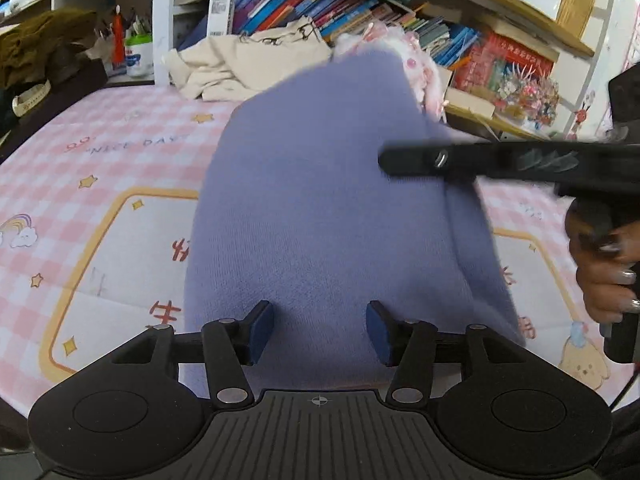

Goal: Fold clothes

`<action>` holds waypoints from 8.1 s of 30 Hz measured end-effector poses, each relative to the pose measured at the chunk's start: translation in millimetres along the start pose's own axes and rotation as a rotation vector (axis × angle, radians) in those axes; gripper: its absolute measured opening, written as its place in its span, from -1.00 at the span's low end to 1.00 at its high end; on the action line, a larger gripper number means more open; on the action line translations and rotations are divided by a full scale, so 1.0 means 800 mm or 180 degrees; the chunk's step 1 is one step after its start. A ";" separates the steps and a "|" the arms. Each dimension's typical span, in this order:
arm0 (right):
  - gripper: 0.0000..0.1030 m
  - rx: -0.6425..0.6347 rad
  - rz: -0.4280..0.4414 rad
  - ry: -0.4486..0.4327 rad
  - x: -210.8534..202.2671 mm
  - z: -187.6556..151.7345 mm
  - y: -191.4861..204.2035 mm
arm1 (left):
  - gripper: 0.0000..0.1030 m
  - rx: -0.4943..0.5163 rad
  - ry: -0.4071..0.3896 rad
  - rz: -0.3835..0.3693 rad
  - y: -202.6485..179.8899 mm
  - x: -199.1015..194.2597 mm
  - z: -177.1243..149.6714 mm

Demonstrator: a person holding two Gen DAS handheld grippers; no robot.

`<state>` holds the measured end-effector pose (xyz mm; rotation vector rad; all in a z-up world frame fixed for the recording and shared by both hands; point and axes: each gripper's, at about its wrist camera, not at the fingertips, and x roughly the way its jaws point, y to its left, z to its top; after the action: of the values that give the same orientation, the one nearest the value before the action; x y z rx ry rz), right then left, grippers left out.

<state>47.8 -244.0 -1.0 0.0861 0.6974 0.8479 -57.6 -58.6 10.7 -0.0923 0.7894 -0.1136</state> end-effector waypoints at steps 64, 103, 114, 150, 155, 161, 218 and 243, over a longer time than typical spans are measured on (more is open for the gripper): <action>0.19 0.1333 -0.0377 0.0715 -0.040 -0.049 -0.036 | 0.56 -0.0053 0.0006 0.0411 -0.008 -0.017 0.002; -0.55 0.0953 -0.1227 0.0485 -0.002 -0.021 0.027 | -0.18 -0.0488 0.0801 -0.0645 0.096 0.091 0.062; -0.21 0.2218 -0.0650 0.0624 -0.009 -0.056 -0.047 | 0.20 -0.1259 0.0955 -0.1007 0.134 0.116 0.047; -0.52 0.1136 -0.0921 -0.0021 0.015 0.039 0.014 | -0.19 -0.0669 0.0412 -0.1000 0.145 0.098 0.138; -0.51 0.1144 -0.1051 -0.0107 0.046 0.062 0.016 | -0.19 -0.0616 0.0402 -0.1088 0.172 0.123 0.164; -0.51 0.1121 -0.1181 -0.0150 0.078 0.084 0.006 | -0.19 -0.0556 0.0369 -0.1179 0.195 0.159 0.196; 0.63 0.0872 -0.1940 -0.0098 0.125 0.079 0.014 | 0.69 -0.0081 -0.0149 -0.0415 0.184 0.154 0.177; 1.00 0.0796 -0.2552 -0.0155 0.080 -0.005 0.094 | 0.99 0.0176 -0.0376 0.0258 0.150 0.081 0.087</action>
<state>24.9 -148.5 -12.3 0.0438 0.7093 -0.0102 45.6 53.8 -0.8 -0.0145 0.6707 -0.0525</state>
